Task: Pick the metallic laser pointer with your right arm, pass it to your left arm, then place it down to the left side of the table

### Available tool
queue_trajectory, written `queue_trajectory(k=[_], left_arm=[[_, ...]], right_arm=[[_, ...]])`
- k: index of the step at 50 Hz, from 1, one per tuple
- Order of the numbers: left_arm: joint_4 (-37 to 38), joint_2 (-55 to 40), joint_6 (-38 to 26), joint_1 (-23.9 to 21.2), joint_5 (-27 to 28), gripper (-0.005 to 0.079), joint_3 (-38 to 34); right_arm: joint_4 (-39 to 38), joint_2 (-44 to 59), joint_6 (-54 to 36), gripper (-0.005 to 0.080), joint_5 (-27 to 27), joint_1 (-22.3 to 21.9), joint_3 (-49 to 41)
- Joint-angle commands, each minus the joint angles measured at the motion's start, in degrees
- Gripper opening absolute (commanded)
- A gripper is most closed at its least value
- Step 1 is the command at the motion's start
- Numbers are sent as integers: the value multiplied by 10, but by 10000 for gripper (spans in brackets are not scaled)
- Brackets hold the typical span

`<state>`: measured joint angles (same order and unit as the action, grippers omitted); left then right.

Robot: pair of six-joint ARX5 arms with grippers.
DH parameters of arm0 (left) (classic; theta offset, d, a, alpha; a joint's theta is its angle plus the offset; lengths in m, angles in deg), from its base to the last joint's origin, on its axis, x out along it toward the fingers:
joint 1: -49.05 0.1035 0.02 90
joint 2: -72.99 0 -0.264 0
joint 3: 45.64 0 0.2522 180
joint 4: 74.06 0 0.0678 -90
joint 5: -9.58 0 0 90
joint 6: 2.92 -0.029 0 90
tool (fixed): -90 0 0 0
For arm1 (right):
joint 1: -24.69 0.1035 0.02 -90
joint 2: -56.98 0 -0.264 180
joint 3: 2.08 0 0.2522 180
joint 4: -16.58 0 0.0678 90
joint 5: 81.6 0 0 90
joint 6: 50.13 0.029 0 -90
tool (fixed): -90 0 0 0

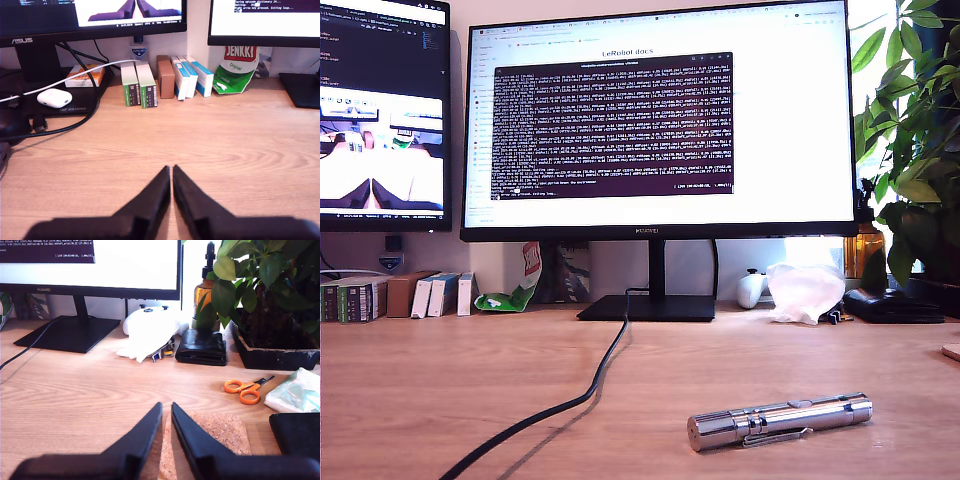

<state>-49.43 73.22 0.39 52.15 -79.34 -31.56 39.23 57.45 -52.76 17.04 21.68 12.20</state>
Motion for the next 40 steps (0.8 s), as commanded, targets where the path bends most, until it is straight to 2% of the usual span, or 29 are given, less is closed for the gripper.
queue_trajectory(k=[1, 21, 27, 34, 40], left_arm=[[10, 4, 3, -2, 2, -11, -17], [10, 4, 5, -2, 4, -11, -17], [3, 4, 48, -2, 17, -11, -17], [-7, 4, 129, -2, 35, -11, -17], [-5, 4, 169, -2, 52, -11, -17]], right_arm=[[-4, -4, 4, 54, 1, 0, -2], [-4, -4, 12, 54, 2, 0, -2], [-26, -4, 52, 54, 18, 0, -2], [-26, -4, 137, 54, 52, 0, 1], [-18, -4, 179, 53, 65, 0, 1]])
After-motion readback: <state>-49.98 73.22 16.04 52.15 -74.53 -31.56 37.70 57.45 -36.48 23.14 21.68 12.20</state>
